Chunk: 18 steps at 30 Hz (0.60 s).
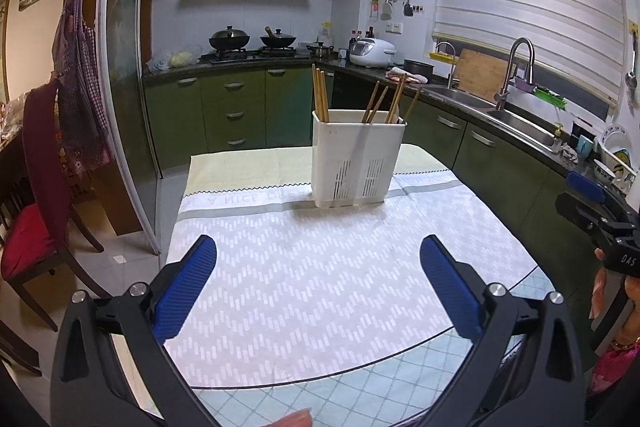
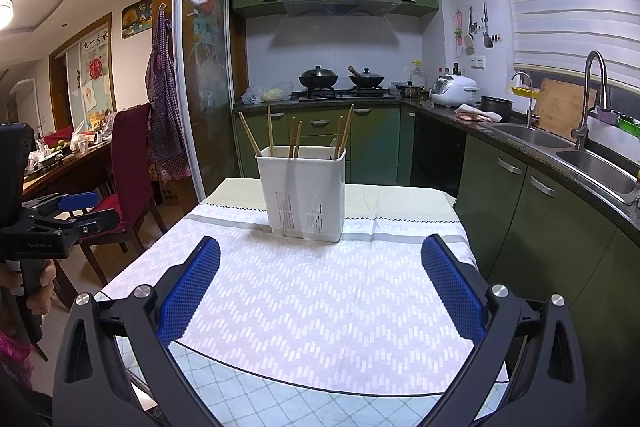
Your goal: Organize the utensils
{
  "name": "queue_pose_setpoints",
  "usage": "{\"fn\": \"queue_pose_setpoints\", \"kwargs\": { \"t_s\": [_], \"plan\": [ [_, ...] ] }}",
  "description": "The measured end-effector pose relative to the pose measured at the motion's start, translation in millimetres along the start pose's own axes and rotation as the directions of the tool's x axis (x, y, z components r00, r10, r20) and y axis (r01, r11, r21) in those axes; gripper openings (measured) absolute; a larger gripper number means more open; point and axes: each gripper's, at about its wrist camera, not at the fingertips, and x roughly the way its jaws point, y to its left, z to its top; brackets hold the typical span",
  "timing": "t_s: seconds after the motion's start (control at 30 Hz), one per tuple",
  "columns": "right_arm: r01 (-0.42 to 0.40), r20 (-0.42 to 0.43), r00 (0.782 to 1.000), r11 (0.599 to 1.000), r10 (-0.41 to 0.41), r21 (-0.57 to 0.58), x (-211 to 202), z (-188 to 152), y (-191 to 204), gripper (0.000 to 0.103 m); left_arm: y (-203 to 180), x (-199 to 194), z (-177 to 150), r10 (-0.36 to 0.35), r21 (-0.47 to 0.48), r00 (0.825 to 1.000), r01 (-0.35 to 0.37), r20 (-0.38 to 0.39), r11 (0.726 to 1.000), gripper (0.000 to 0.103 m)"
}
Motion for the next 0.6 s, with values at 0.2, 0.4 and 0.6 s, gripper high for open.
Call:
{"fn": "queue_pose_setpoints", "kwargs": {
  "t_s": [0.2,0.4,0.6],
  "plan": [
    [-0.002,0.0,1.0,1.0,0.002,0.0,0.3,-0.5,0.0,0.099,-0.9,0.9,0.3,0.01,0.005,1.0,-0.01,-0.001,1.0,0.097],
    [-0.006,0.0,1.0,1.0,0.006,-0.005,3.0,-1.5,1.7,0.099,-1.7,1.6,1.5,0.013,0.005,1.0,-0.013,-0.001,1.0,0.097],
    [-0.009,-0.002,1.0,1.0,0.009,-0.008,5.2,-2.0,3.1,0.099,-0.9,1.9,2.2,0.015,0.004,1.0,-0.015,-0.004,1.0,0.097]
  ]
}}
